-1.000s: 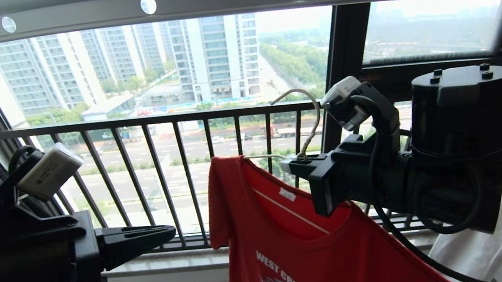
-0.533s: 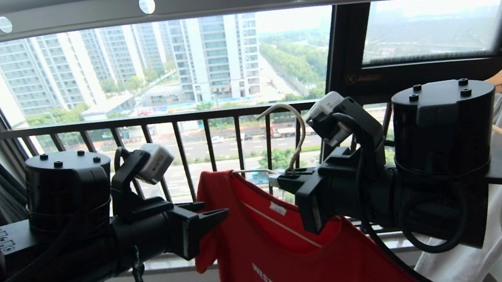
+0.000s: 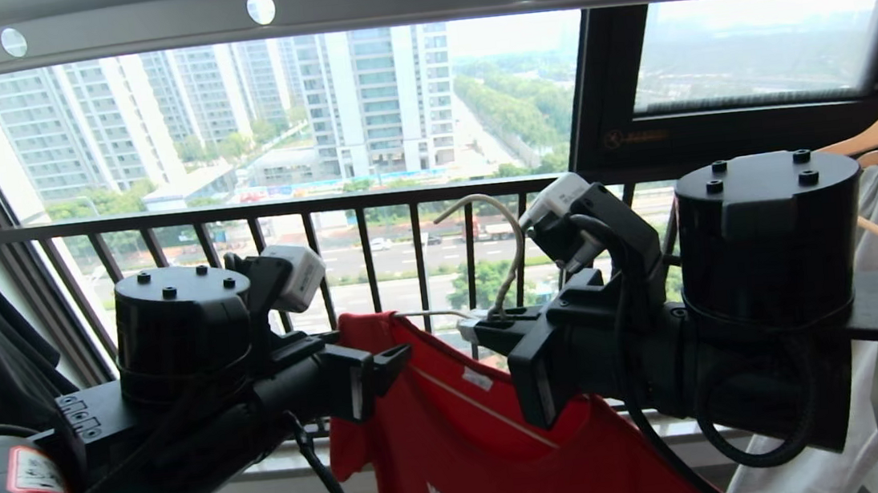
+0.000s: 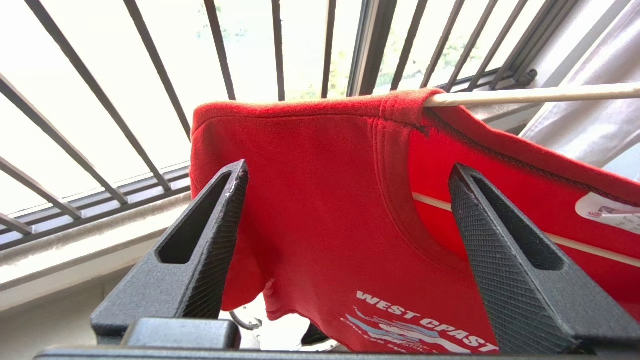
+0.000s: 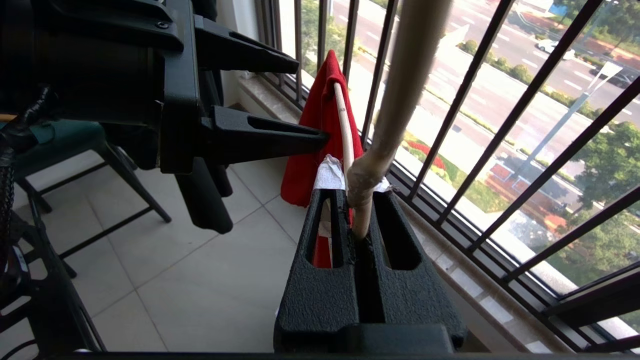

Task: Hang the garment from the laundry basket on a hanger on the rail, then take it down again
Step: Take the clothes off the clothes rack

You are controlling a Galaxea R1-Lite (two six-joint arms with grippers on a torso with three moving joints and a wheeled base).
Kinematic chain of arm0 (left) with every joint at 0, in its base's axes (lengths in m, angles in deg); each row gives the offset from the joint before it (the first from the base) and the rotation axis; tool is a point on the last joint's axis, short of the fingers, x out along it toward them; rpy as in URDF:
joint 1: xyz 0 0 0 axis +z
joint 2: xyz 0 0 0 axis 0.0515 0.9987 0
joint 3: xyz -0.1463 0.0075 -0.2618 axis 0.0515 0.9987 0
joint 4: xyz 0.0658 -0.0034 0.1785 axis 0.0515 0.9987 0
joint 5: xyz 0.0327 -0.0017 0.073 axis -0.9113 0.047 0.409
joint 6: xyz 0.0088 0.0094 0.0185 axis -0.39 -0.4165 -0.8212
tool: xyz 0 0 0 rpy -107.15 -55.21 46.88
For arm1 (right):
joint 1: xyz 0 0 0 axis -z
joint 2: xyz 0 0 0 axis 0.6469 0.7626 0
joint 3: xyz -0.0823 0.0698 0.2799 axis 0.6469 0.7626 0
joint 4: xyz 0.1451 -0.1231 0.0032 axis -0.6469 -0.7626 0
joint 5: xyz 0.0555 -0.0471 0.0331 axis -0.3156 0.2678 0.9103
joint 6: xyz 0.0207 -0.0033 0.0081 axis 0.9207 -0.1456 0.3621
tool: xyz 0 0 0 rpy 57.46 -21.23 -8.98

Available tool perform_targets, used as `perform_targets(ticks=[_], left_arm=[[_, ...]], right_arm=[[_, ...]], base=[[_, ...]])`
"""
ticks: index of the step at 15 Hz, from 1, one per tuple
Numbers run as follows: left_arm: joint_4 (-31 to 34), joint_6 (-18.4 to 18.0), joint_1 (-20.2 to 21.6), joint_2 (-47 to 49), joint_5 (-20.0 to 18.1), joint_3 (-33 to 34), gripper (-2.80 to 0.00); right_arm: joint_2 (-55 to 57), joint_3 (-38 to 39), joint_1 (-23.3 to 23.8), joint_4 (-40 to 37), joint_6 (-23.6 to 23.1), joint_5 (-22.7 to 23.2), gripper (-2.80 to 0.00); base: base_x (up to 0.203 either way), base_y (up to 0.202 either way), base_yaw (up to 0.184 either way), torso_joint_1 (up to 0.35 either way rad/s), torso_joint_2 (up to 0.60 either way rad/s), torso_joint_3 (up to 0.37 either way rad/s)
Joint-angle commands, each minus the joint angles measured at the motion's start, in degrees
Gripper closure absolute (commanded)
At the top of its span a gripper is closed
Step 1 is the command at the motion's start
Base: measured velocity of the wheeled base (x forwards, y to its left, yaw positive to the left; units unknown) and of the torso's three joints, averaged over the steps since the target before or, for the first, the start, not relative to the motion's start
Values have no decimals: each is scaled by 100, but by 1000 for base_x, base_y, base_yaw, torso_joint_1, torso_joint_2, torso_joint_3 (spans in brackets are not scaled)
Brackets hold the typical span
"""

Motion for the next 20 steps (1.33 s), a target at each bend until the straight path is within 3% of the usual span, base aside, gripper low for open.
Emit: perform_targets(ticks=[1,7,9,11,12,20], left_arm=[[-47,-35,3,159,111,6,-280],[-486,-227,61,431,559,16,-280],[-536,-514,60,437,780,97,-280],[-688,-554,56,479,815,113,-280],[-706,-554,64,513,881,103,0],[-661,-566,77,297,912,212,0]], right_arm=[[-39,18,-74,15,-2,-5,0],[-127,18,-92,7,-11,-5,0],[-95,18,-92,7,-11,-14,0],[-18,10,-92,9,-11,-14,0],[-4,1,-83,15,-11,-15,0],[111,-12,5,15,-18,-32,0]], base=[[0,0,0,0,0,0],[0,0,0,0,0,0],[0,0,0,0,0,0],[0,0,0,0,0,0],[0,0,0,0,0,0],[0,0,0,0,0,0]])
